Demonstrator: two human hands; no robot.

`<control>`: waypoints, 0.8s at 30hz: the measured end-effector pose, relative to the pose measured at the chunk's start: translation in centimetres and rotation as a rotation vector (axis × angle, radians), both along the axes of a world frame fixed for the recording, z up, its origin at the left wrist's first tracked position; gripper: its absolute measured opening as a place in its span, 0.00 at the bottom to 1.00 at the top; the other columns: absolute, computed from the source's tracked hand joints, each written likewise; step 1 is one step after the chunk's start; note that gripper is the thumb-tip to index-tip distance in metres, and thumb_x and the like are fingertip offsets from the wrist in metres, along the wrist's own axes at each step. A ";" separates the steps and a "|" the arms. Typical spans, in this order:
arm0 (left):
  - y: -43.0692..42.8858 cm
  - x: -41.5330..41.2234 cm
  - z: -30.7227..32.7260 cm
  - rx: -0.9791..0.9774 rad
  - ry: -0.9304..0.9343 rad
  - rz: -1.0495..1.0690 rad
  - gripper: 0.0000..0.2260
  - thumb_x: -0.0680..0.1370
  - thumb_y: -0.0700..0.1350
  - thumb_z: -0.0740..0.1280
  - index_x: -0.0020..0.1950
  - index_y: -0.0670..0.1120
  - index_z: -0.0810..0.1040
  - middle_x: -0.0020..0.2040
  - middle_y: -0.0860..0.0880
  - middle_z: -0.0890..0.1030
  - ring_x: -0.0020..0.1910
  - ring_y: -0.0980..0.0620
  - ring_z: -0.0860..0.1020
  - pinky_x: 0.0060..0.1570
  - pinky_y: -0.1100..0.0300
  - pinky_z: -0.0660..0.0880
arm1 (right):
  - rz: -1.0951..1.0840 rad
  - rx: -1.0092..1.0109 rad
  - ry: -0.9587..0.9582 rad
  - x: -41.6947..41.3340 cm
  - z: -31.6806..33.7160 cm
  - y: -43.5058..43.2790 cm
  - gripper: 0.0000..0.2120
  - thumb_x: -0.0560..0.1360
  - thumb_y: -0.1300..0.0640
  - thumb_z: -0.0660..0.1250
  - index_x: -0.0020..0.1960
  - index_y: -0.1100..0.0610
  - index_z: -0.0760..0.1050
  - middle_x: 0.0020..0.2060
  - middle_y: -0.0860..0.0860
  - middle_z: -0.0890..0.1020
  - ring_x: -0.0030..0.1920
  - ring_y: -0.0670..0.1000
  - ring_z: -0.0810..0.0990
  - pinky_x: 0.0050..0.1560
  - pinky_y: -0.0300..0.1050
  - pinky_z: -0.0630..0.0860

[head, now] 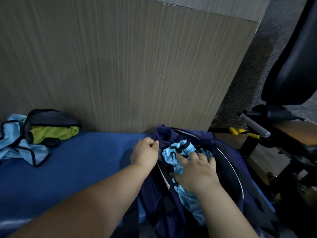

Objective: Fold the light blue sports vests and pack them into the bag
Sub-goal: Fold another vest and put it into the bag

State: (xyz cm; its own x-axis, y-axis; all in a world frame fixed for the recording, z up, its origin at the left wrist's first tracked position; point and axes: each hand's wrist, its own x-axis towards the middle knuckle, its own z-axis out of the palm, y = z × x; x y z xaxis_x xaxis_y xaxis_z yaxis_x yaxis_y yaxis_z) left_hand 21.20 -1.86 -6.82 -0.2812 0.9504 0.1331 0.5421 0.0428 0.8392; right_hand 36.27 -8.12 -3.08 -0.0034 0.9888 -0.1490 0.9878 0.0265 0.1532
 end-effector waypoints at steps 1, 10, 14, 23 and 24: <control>0.3 0.1 0.3 0.014 -0.056 0.023 0.18 0.80 0.53 0.62 0.32 0.49 0.67 0.33 0.53 0.72 0.40 0.46 0.76 0.38 0.54 0.70 | -0.002 -0.007 -0.009 -0.1 0.0 0.0 0.35 0.76 0.29 0.51 0.79 0.40 0.49 0.75 0.51 0.59 0.75 0.58 0.55 0.74 0.61 0.45; -0.2 1.1 0.4 0.038 0.103 -0.144 0.09 0.81 0.55 0.59 0.55 0.53 0.74 0.55 0.51 0.77 0.59 0.45 0.75 0.57 0.48 0.72 | 0.059 0.158 0.197 0.7 0.0 0.1 0.28 0.78 0.33 0.53 0.76 0.38 0.58 0.78 0.47 0.53 0.78 0.53 0.47 0.75 0.59 0.44; -2.0 1.0 -0.8 -0.067 0.289 -0.435 0.24 0.82 0.60 0.49 0.78 0.61 0.49 0.79 0.57 0.52 0.78 0.52 0.52 0.74 0.47 0.51 | 0.079 0.150 0.251 1.2 0.0 0.2 0.27 0.81 0.36 0.46 0.78 0.39 0.52 0.80 0.45 0.46 0.79 0.49 0.38 0.75 0.61 0.39; -5.1 -7.0 -0.8 -0.158 0.510 -0.358 0.25 0.81 0.63 0.44 0.78 0.63 0.43 0.79 0.60 0.42 0.77 0.55 0.37 0.75 0.46 0.36 | 0.115 0.273 0.303 -3.8 2.9 -0.7 0.26 0.81 0.37 0.45 0.76 0.43 0.62 0.76 0.43 0.63 0.79 0.48 0.52 0.76 0.61 0.46; -5.6 -8.9 -0.9 -0.177 0.525 -0.306 0.25 0.81 0.63 0.44 0.78 0.62 0.44 0.79 0.59 0.43 0.78 0.54 0.37 0.75 0.45 0.36 | 0.180 0.303 0.331 -5.5 2.9 -1.2 0.30 0.79 0.35 0.41 0.75 0.44 0.64 0.75 0.43 0.66 0.78 0.48 0.54 0.76 0.58 0.49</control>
